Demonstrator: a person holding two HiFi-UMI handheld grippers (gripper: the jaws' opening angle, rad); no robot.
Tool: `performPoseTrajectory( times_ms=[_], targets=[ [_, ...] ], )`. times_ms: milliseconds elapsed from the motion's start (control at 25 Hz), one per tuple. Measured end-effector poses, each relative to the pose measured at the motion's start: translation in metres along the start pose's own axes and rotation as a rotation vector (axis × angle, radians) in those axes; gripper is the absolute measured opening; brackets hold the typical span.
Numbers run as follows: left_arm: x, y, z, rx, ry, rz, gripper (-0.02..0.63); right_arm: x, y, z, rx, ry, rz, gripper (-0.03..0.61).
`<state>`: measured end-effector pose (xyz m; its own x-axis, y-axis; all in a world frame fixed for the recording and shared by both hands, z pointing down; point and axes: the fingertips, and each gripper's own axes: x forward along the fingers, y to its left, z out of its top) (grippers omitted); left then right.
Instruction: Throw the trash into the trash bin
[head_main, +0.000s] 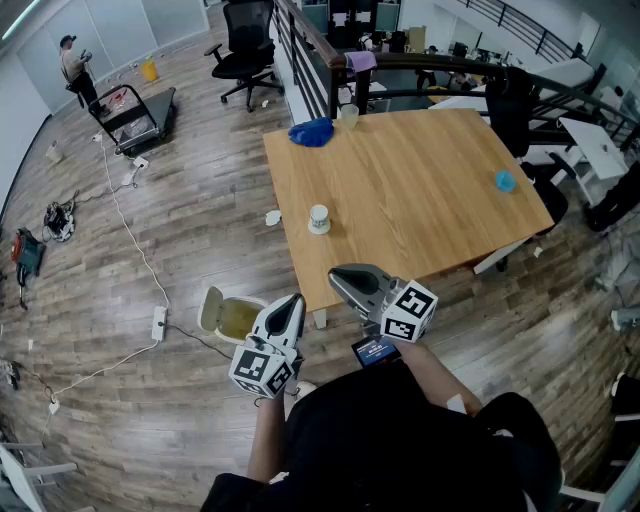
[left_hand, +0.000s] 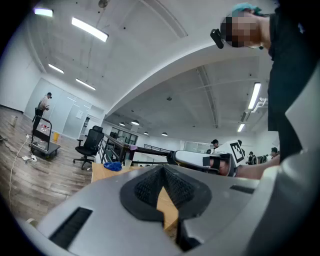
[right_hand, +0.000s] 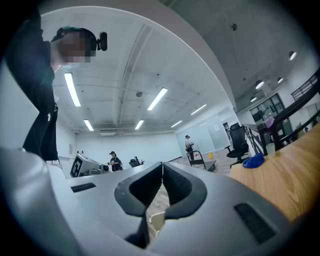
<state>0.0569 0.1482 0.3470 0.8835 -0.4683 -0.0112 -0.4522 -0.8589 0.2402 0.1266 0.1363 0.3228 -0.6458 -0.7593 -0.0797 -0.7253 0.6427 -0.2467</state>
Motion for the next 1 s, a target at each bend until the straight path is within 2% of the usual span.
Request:
performPoseTrajectory(
  times_ms=[120,280,440,520,760,1000],
  targets=[
    [-0.012,0.017,-0.003,-0.016,-0.006,-0.004,-0.003,0.014,0.008,-0.010,-0.005,0.013,-0.001,0.000],
    [-0.040,0.037,-0.014,-0.085,-0.021,0.003,-0.003,0.028,0.025,-0.033,0.001,0.036,-0.033,0.000],
    [-0.037,0.026,-0.025,-0.090,0.010,-0.091,-0.003,0.037,0.032,-0.043,-0.078,0.105,-0.045,0.000],
    [-0.035,0.029,-0.028,-0.100,0.023,-0.100,-0.003,0.042,0.029,-0.046,-0.078,0.121,-0.055,0.000],
    [-0.016,0.073,-0.023,-0.130,0.038,0.004,-0.003,0.057,-0.015,-0.043,-0.079,0.127,-0.084,0.000],
    [0.034,0.102,-0.001,-0.082,0.057,0.054,-0.003,0.067,-0.091,-0.029,-0.080,0.138,-0.084,0.000]
  ],
)
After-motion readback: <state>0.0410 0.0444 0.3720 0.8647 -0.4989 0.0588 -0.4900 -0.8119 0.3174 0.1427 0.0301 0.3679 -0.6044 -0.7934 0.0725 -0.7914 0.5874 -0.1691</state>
